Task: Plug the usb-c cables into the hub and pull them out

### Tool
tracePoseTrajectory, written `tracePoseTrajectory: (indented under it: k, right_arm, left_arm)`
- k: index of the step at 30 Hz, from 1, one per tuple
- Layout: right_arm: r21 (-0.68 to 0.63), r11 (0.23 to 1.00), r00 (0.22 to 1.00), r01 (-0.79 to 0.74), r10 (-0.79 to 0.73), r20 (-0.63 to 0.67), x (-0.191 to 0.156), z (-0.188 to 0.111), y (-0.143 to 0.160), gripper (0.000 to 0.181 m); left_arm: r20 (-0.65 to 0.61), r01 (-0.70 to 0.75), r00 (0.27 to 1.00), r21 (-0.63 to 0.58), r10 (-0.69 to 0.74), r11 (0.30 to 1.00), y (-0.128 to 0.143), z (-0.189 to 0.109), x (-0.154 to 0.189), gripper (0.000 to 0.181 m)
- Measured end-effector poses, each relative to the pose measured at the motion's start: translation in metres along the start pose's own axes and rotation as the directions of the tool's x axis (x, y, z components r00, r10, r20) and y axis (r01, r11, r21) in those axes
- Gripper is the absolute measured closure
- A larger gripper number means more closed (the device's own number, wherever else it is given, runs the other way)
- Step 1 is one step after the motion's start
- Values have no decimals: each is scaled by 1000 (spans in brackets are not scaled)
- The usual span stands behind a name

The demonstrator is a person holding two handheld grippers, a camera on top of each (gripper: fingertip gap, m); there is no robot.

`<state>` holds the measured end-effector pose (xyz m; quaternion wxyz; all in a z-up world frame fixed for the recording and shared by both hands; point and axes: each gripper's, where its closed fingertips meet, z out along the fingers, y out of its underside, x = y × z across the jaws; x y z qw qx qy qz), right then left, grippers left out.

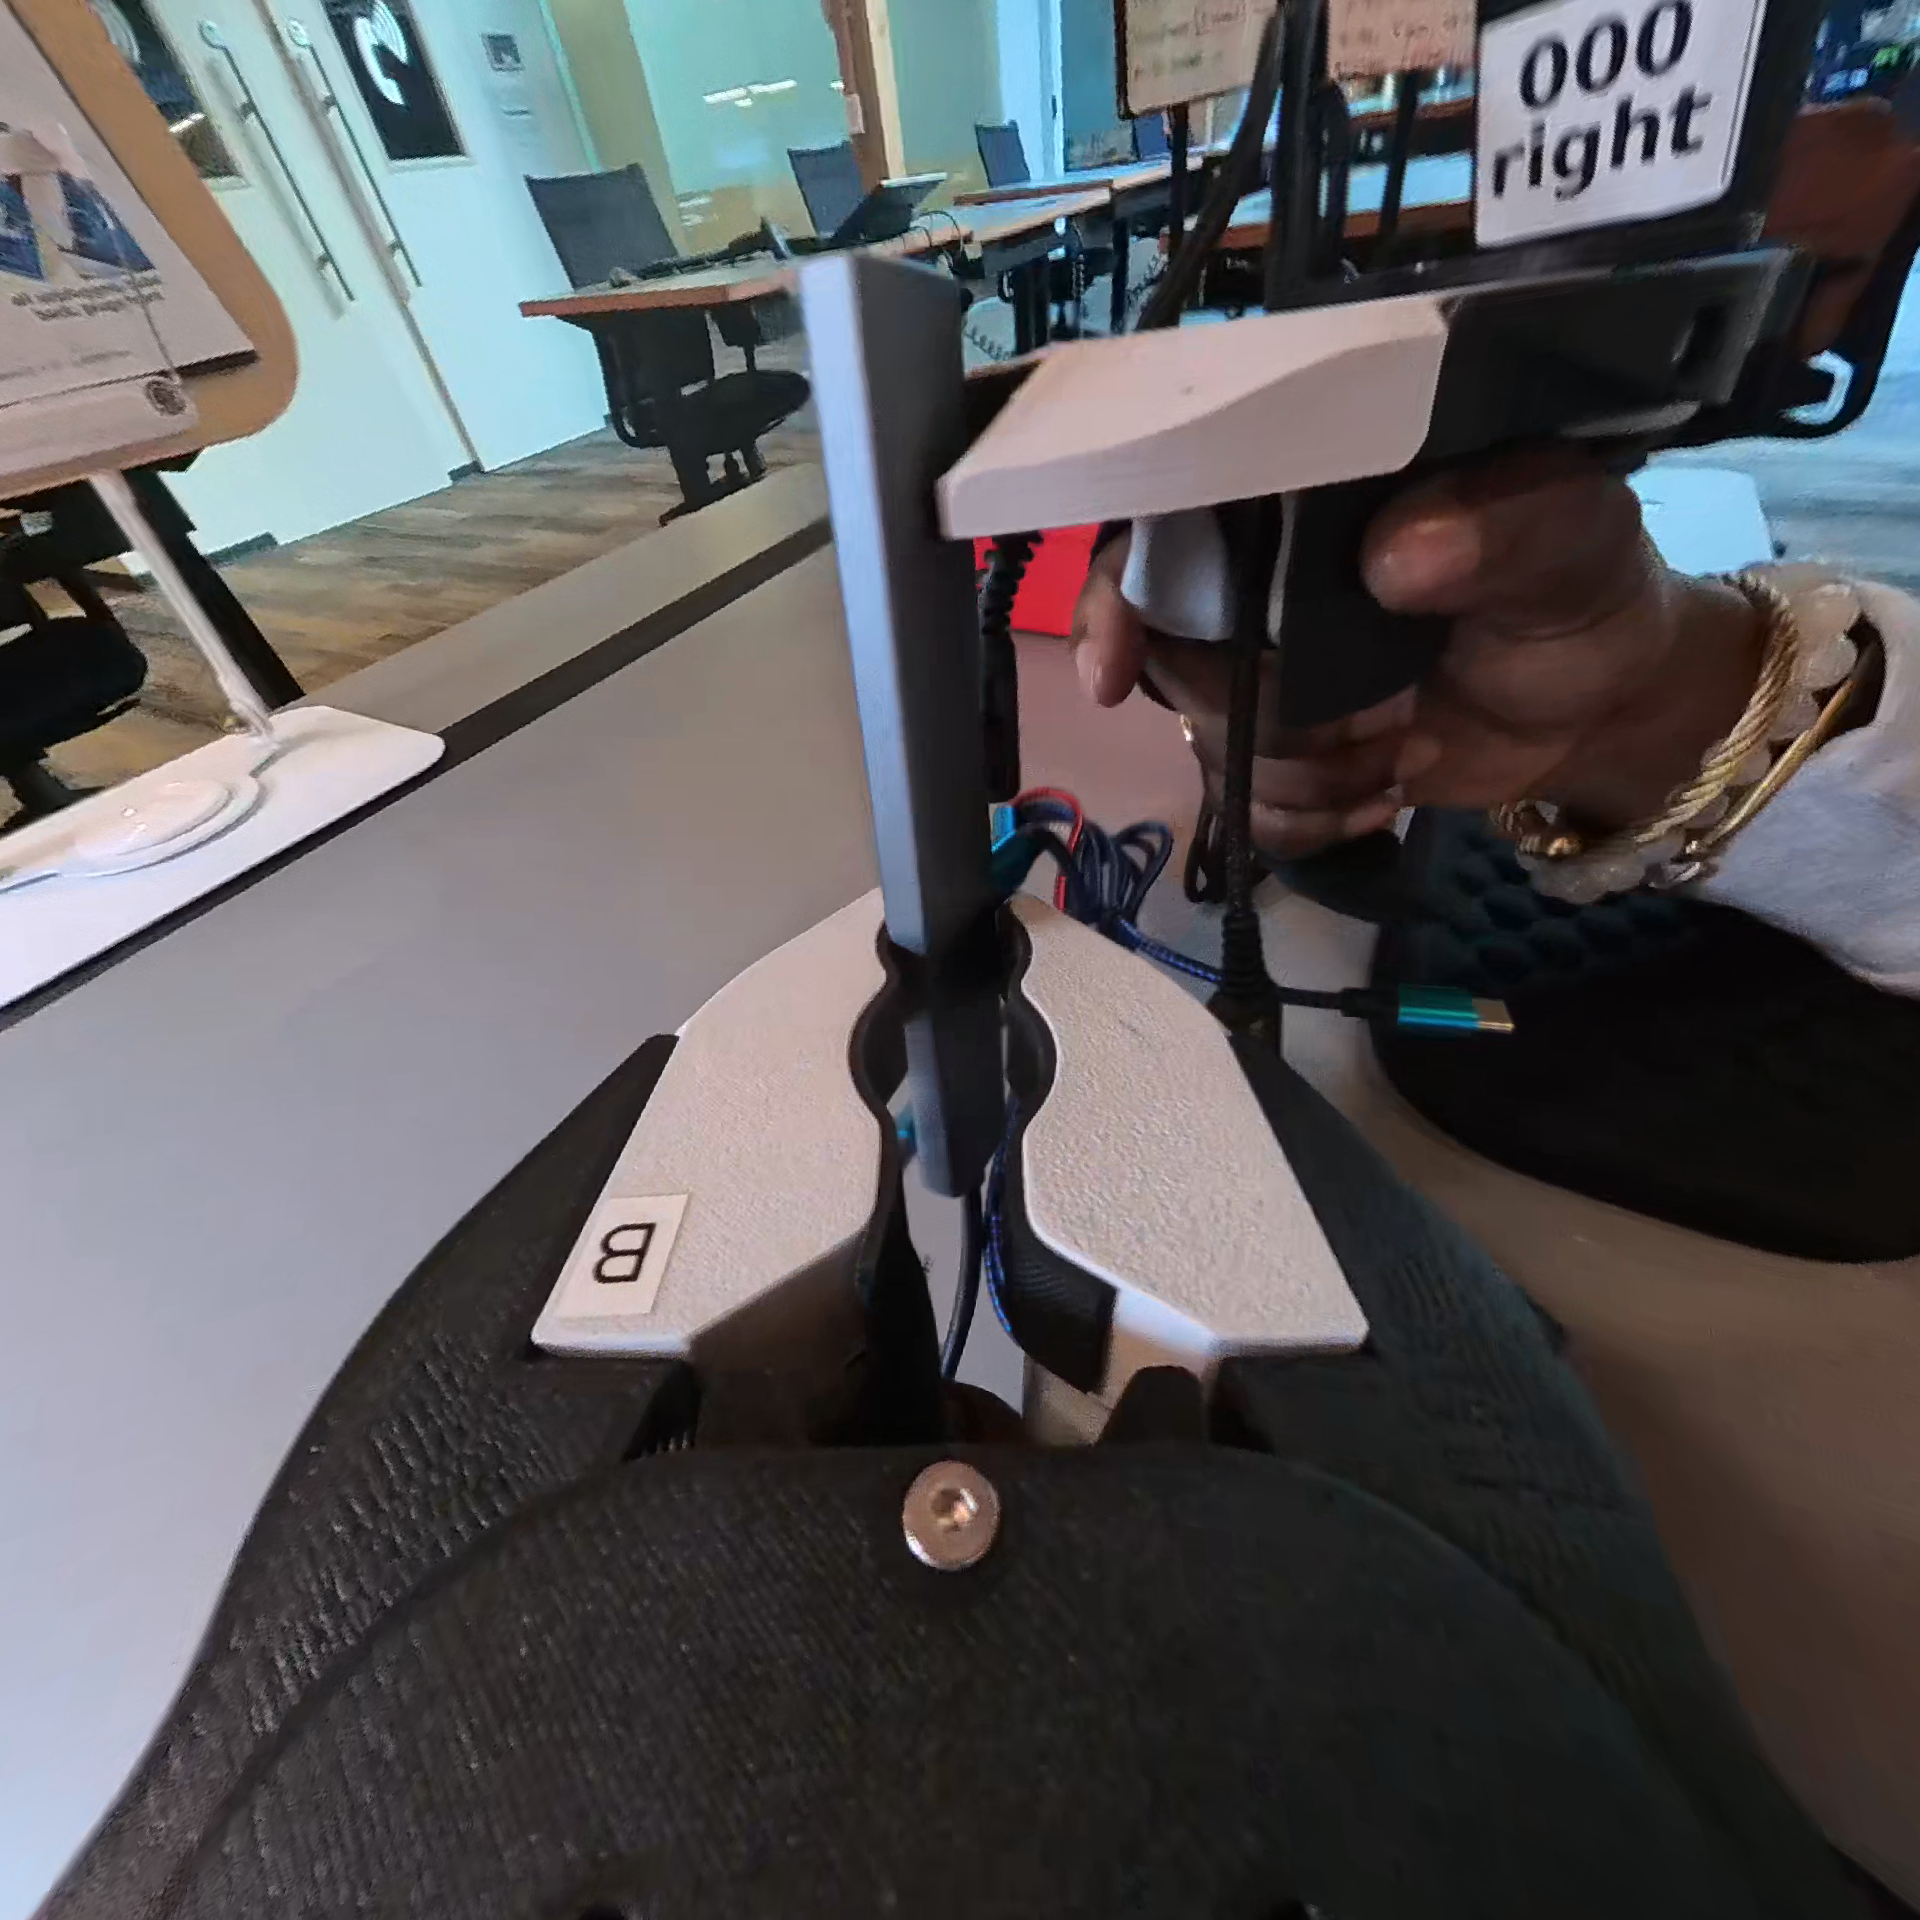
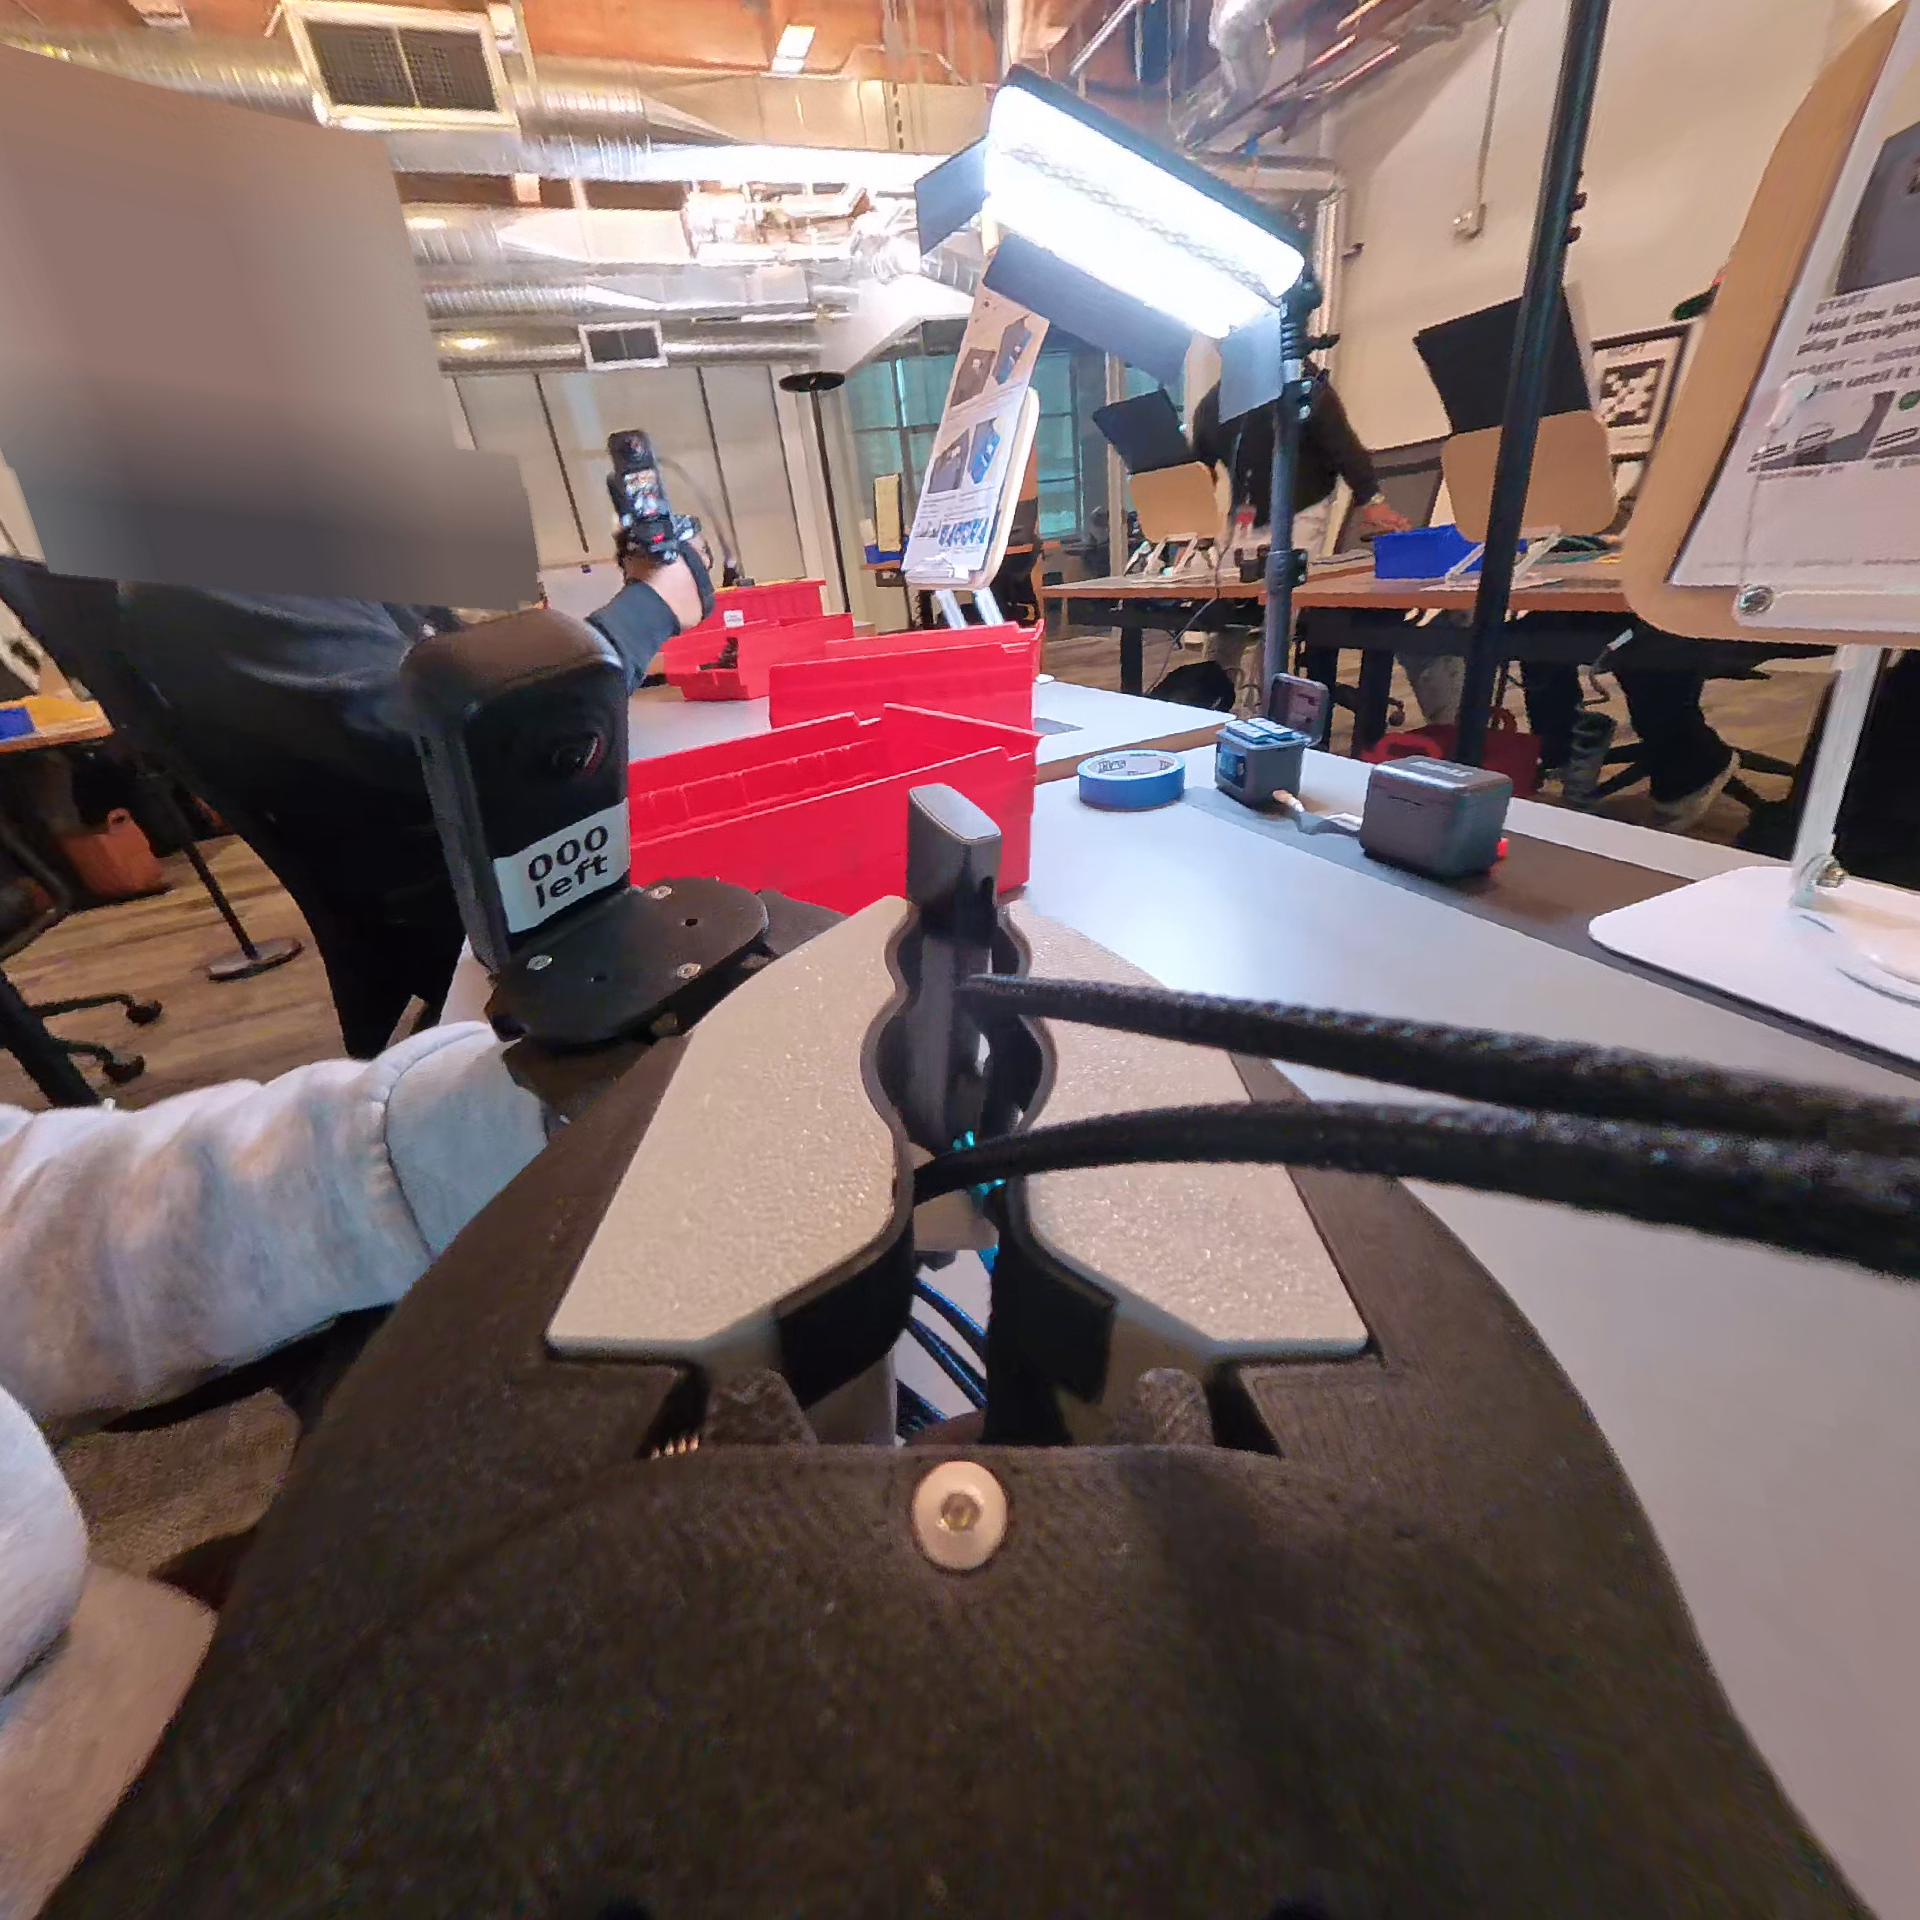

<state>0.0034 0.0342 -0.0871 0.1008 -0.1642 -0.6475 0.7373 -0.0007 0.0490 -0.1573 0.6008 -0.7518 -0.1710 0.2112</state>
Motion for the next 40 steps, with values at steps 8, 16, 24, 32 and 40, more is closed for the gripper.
tracePoseTrajectory:
  k: [8, 16, 24, 32, 40]
  right_arm:
    - [-54, 991, 986, -122, 114, -124, 29, -1, 16, 153]
    - [-121, 973, 971, -196, 175, -163, 35, 3, 35, 174]
    - [-87, 960, 951, -267, 248, -184, 35, 10, 38, 170]
    - [-22, 954, 941, -299, 291, -174, 35, 11, 33, 174]
    - [-16, 994, 947, -111, 101, -305, 38, 11, 25, 174]
  left_arm:
    - [-17, 237, 972, 67, -236, 969, -3, -5, -12, 172]
    - [36, 261, 964, 70, -264, 963, 2, -5, -21, 172]
    - [133, 172, 975, 39, -176, 984, 7, -2, -26, 171]
    - [204, 67, 976, 32, -72, 997, 4, -2, -26, 172]
    - [322, -2, 946, 114, -35, 993, -13, -9, -31, 172]
